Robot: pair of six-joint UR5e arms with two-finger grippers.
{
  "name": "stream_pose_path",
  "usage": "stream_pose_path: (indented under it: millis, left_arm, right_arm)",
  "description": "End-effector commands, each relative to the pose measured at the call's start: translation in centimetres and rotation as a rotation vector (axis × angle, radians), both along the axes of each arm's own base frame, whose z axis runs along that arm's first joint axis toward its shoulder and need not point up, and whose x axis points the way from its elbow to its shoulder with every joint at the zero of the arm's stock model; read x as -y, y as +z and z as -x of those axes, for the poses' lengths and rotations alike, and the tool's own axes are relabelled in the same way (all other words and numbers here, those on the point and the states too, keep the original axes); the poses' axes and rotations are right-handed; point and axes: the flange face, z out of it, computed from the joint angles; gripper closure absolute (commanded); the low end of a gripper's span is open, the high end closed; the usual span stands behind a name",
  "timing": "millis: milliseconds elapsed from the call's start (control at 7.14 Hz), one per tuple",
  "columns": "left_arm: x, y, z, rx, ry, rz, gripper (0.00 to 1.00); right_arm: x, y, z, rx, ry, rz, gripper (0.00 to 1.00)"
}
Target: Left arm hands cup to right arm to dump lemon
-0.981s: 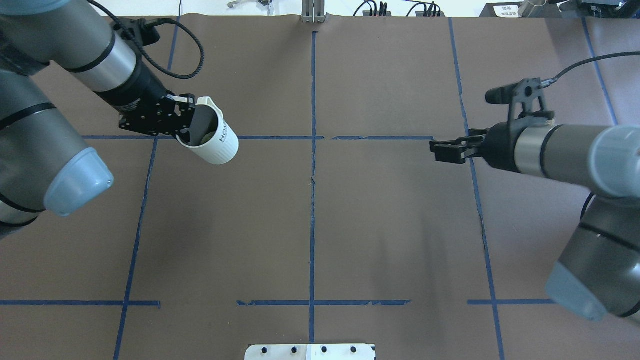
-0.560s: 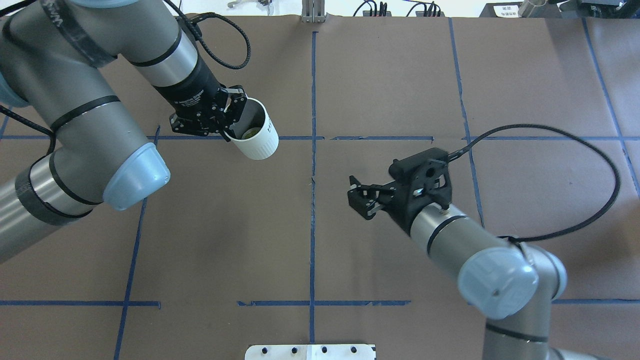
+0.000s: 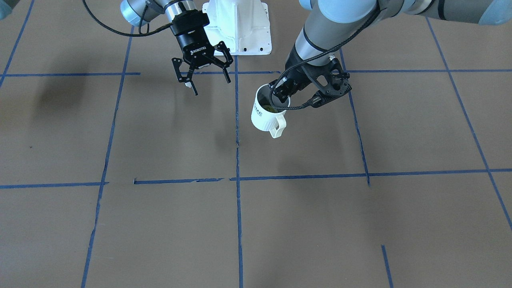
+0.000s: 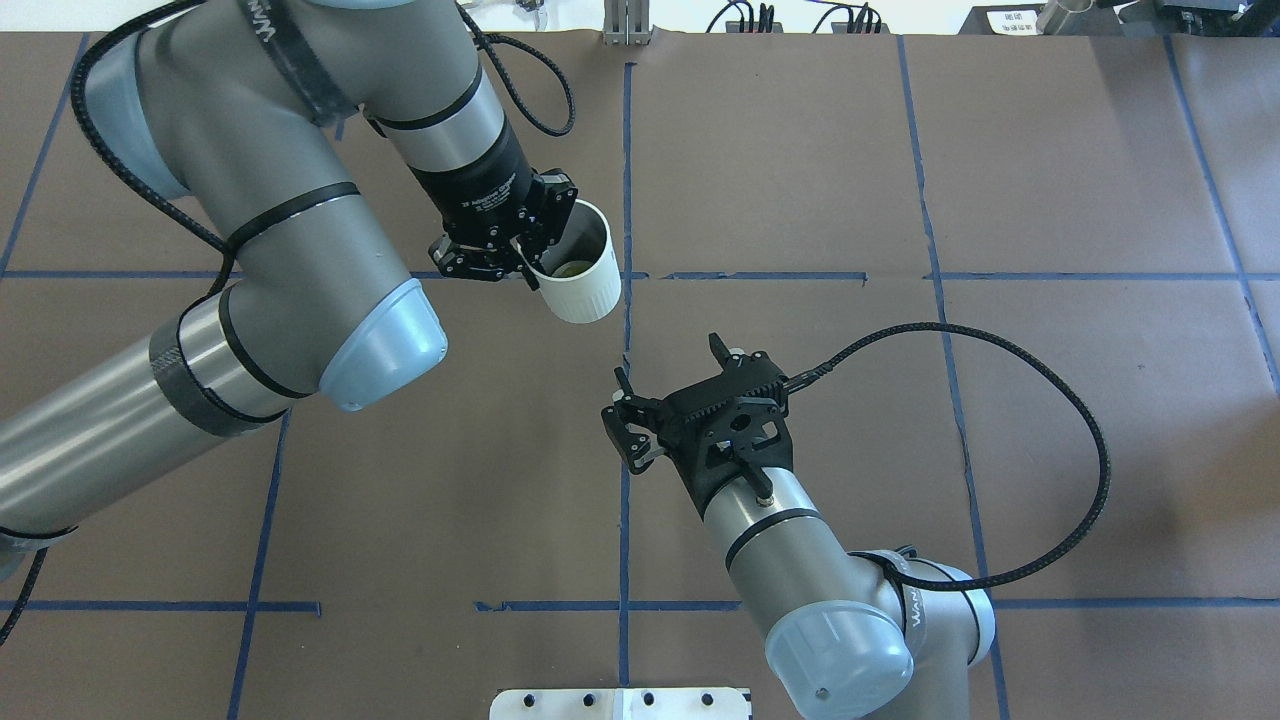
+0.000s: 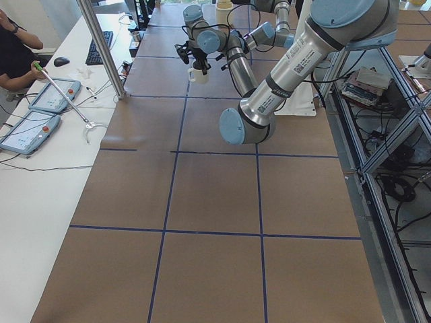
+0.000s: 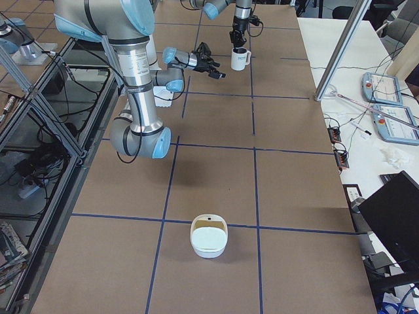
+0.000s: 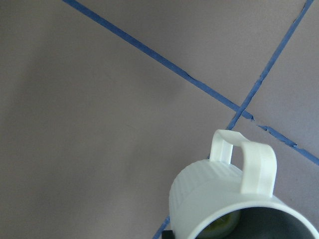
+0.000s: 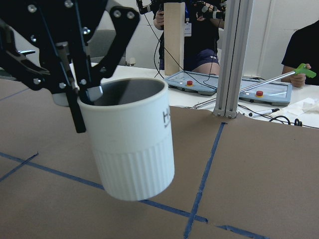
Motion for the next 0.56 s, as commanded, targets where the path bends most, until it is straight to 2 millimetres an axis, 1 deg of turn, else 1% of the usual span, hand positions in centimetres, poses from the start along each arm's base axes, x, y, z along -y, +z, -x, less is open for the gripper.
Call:
stream_pose_path:
  millis: [0,140,280,420]
  left_arm:
    - [-1.6,-1.2,-2.3,-0.001,0.015,0.022,1.0]
    - [-2.3,-1.6,-3.1,0.0,0.021,0.011,1.0]
    - [-3.2,-2.4,-3.8,-0.007,0.037,0.005,1.0]
    - [-3.8,-2.6,-4.3,-0.01,0.04,0.015,1.0]
  right_arm:
    - [-0.2,-0.3,0.2,-0.021,0.021,-0.022,0.0]
    - [-0.2,-1.0,0.5,-0.015,0.03,-0.025,0.0]
    - [-0.2,-1.5,1.4,-0.015,0.03,-0.026,0.0]
    - [-0.2,-1.4,1.5,-0.017,0.029,-0.026,0.0]
